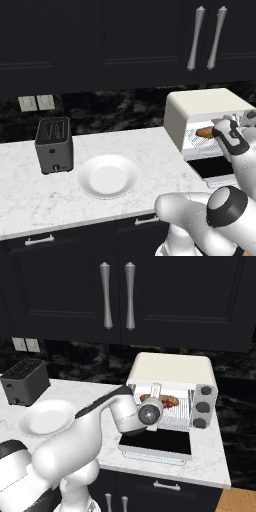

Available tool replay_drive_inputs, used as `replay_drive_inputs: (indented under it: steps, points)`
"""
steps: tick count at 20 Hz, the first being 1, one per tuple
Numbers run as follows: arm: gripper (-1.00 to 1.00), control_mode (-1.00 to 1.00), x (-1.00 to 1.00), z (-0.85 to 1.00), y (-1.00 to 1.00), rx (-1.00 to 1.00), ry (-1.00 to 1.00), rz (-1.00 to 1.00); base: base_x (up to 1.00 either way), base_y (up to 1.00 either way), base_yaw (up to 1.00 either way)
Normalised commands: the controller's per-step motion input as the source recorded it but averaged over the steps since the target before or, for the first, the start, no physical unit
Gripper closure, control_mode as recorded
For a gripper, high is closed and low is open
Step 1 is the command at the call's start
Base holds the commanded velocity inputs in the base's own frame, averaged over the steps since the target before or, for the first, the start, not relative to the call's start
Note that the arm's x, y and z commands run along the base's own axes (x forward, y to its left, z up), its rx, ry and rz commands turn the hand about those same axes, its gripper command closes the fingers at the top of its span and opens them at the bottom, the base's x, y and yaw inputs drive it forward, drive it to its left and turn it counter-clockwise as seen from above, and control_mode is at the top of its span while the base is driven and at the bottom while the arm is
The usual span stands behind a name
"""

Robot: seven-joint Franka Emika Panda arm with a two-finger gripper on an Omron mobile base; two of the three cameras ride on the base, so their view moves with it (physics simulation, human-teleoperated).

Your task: Pick up the kebab skewer and baguette bread, and place them inside the toaster oven. Close the toaster oven door and start by setting the timer.

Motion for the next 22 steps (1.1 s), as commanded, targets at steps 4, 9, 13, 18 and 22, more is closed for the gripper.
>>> replay_drive_inputs:
  steps: [4,9,13,18,22]
  points:
    - [1.0,-1.0,0.13,0.0,-0.06,0.0,0.07,0.0,0.0,0.0,0.0]
    - [1.0,-1.0,0.12,0.0,-0.02,0.0,0.11,0.0,0.0,0.0,0.0]
    - [1.0,-1.0,0.0,0.0,-0.02,0.0,0.11,0.0,0.0,0.0,0.0]
    - [-1.0,-1.0,0.0,0.0,0.0,0.0,0.03,0.0,0.0,0.0,0.0]
    - [-1.0,-1.0,0.0,0.0,0.0,0.0,0.0,0.0,0.0,0.0,0.0]
